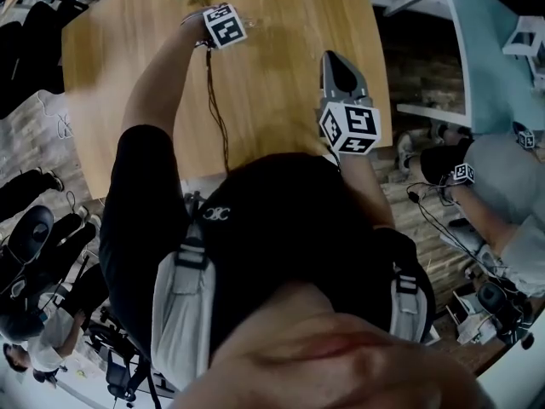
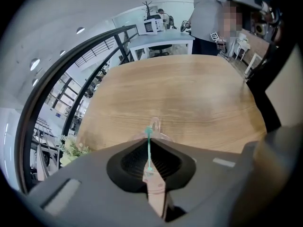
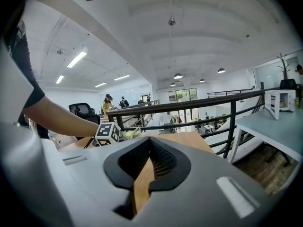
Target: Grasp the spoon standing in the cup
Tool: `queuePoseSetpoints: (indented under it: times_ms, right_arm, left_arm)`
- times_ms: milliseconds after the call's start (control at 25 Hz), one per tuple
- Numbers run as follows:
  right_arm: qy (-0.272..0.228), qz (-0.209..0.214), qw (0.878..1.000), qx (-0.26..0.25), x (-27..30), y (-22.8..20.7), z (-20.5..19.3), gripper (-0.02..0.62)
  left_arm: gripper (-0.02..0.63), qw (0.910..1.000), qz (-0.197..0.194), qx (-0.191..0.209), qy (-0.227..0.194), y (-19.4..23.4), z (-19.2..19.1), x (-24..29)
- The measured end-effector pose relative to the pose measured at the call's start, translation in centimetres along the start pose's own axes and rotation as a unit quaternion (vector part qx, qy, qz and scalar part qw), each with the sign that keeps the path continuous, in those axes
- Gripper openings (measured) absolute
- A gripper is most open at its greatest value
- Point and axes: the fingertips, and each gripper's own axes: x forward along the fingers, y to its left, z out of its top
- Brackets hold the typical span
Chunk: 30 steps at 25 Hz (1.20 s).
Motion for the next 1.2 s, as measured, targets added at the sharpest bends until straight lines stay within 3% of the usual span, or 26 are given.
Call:
queuePoseSetpoints:
  times_ms: [160, 480, 720, 960, 1080, 1200]
  right_arm:
    - [-0.002, 0.001, 1.0, 0.001, 0.2, -0.4, 0.2, 0.0]
    - [-0.008, 0.015, 1.0, 0.007, -0.4, 0.0, 0.1, 0.0]
    - [-0.017, 0.029, 0.999, 0.006, -1.4, 0.5, 1.0, 0.0]
    - [-0.021, 0.045, 0.999, 0.008, -1.8, 2.2, 1.3, 0.0]
    - [-0.02, 0.055, 0.998, 0.012, -1.7, 3.0, 1.4, 0.0]
    - [-0.021, 0.067, 0.997, 0.014, -1.4, 3.9, 1.5, 0.0]
  left_arm:
    - [0.026, 0.9997, 0.01, 0.019, 0.008, 0.4, 0.3, -0.4]
    - [0.025, 0.9997, 0.024, 0.002, -0.004, -0.1, 0.1, -1.6]
    - [0.023, 0.9926, 0.093, -0.047, -0.062, 0.4, 0.8, -4.2]
    - [0.023, 0.9704, 0.17, -0.107, -0.134, 1.0, 0.4, -8.5]
    - [0.023, 0.9529, 0.202, -0.148, -0.17, 0.8, 0.4, -10.9]
    - [0.023, 0.9294, 0.236, -0.191, -0.21, 0.2, 0.5, -13.1]
